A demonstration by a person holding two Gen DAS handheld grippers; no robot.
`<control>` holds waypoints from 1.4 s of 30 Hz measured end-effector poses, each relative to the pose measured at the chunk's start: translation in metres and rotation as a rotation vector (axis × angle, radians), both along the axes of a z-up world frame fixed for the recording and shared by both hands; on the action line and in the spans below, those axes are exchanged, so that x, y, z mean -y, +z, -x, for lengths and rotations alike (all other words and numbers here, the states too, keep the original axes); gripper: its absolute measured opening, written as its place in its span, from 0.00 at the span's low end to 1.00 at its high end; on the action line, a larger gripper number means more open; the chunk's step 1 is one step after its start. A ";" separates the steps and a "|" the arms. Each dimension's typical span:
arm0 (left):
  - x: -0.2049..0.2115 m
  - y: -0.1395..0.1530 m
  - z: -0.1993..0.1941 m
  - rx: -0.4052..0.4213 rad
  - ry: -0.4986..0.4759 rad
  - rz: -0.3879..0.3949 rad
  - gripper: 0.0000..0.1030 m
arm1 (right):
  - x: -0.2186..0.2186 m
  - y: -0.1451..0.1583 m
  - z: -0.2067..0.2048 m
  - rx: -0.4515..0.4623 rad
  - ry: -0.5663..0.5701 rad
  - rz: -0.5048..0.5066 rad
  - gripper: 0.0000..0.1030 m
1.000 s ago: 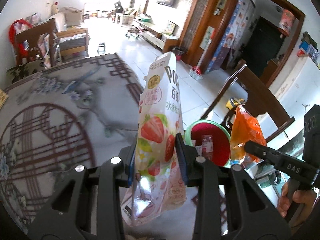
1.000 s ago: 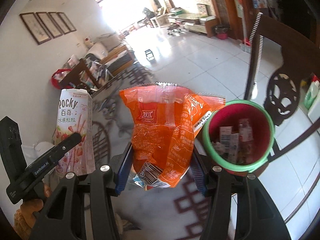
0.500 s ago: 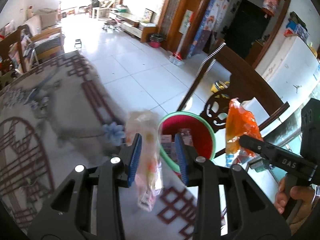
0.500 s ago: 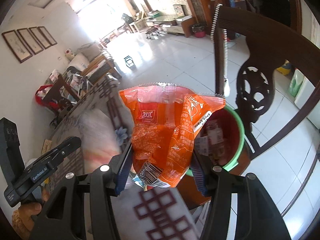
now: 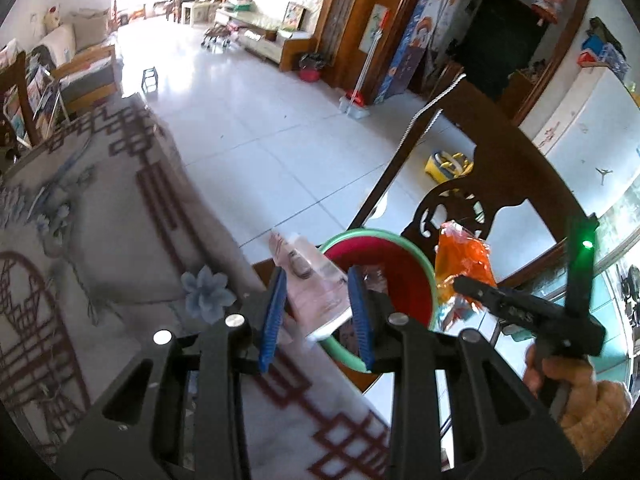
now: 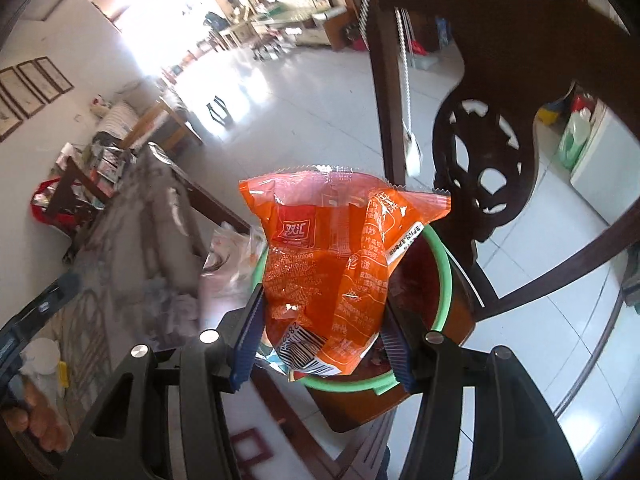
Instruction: Collect trash
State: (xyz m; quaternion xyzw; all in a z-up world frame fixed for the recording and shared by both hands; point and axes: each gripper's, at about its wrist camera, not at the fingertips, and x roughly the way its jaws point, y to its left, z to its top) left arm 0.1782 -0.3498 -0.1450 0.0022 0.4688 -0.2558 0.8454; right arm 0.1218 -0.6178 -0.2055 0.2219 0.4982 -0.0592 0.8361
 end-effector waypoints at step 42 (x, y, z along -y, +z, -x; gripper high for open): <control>-0.248 0.153 0.142 0.472 0.350 -0.012 0.95 | -0.247 0.189 0.122 0.576 -0.040 0.292 0.93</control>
